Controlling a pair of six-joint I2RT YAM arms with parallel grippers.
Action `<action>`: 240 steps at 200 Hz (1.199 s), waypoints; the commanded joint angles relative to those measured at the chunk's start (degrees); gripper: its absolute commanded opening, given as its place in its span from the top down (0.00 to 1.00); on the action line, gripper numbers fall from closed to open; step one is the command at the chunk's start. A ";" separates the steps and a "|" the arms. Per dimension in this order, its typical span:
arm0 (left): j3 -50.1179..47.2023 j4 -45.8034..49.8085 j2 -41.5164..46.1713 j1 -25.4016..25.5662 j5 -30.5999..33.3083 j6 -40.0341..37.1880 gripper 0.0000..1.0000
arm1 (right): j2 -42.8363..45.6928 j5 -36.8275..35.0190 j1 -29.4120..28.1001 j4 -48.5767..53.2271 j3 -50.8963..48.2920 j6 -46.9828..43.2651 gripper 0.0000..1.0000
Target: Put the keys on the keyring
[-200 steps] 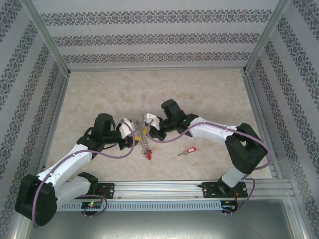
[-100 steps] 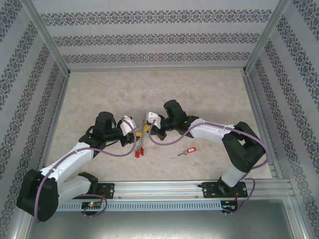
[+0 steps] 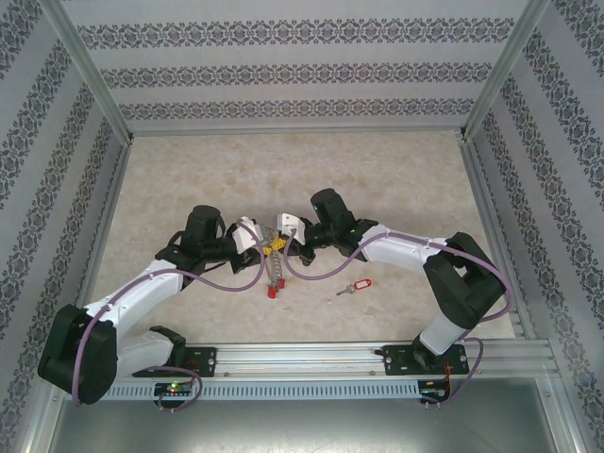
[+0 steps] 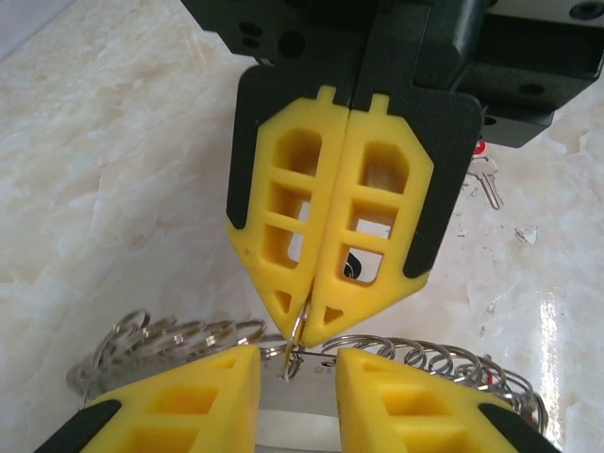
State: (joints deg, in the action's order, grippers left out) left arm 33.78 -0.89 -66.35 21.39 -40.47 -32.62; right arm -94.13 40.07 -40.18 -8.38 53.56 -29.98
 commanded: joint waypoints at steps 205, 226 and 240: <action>1.65 -2.03 -3.46 0.55 -5.30 -1.77 0.89 | 0.37 7.65 1.76 -2.20 1.37 3.71 1.00; 2.23 -1.47 -4.31 0.57 -6.20 -1.90 0.86 | 0.26 7.71 1.77 -1.72 1.64 3.44 1.00; 3.06 -0.29 -5.15 0.58 -6.93 -2.43 0.85 | 0.18 7.96 1.71 -1.72 1.80 3.46 1.00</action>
State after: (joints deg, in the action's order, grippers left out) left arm 34.74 -2.17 -69.93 21.37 -43.75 -33.06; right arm -94.17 44.25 -38.61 -7.09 53.60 -27.29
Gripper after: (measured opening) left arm 0.141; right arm 0.050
